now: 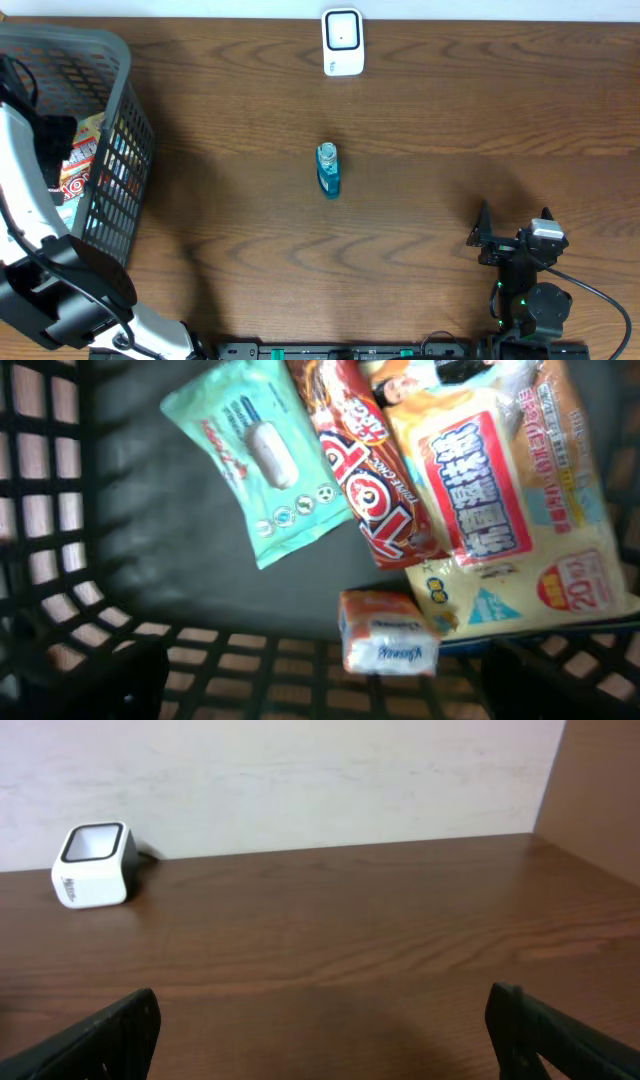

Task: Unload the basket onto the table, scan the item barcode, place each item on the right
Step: 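Reach the left gripper into the basket and grasp the orange snack bar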

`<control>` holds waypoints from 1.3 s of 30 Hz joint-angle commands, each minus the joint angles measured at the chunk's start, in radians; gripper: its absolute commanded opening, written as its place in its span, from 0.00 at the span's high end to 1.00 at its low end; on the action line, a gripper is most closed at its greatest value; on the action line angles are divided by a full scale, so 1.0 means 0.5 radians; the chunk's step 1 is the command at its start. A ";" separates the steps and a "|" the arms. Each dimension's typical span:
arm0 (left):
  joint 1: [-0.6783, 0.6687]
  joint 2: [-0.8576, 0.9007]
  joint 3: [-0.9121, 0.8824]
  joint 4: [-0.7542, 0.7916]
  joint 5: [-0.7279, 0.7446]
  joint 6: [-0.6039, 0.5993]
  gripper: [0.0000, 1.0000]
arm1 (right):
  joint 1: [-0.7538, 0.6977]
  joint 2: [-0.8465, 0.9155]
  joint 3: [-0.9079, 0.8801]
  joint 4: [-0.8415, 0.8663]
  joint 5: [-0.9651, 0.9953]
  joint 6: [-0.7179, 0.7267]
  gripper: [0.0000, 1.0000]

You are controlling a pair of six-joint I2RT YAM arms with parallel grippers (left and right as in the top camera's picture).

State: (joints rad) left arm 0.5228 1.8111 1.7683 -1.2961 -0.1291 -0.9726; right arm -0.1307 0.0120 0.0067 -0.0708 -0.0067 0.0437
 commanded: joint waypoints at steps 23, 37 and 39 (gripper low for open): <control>0.119 0.387 -0.467 0.758 -0.042 0.134 0.11 | -0.008 -0.013 -0.002 -0.009 0.009 -0.001 0.01; 0.123 0.596 -0.465 0.738 -0.041 0.157 0.93 | -0.008 -0.013 -0.002 -0.009 0.009 -0.001 0.01; 0.123 0.550 -0.448 0.694 -0.040 0.157 0.93 | -0.008 -0.013 -0.002 -0.009 0.009 -0.001 0.01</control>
State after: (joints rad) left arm 0.5819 2.0659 1.5478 -0.9268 -0.1677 -0.9009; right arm -0.1307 0.0120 0.0067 -0.0708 -0.0067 0.0437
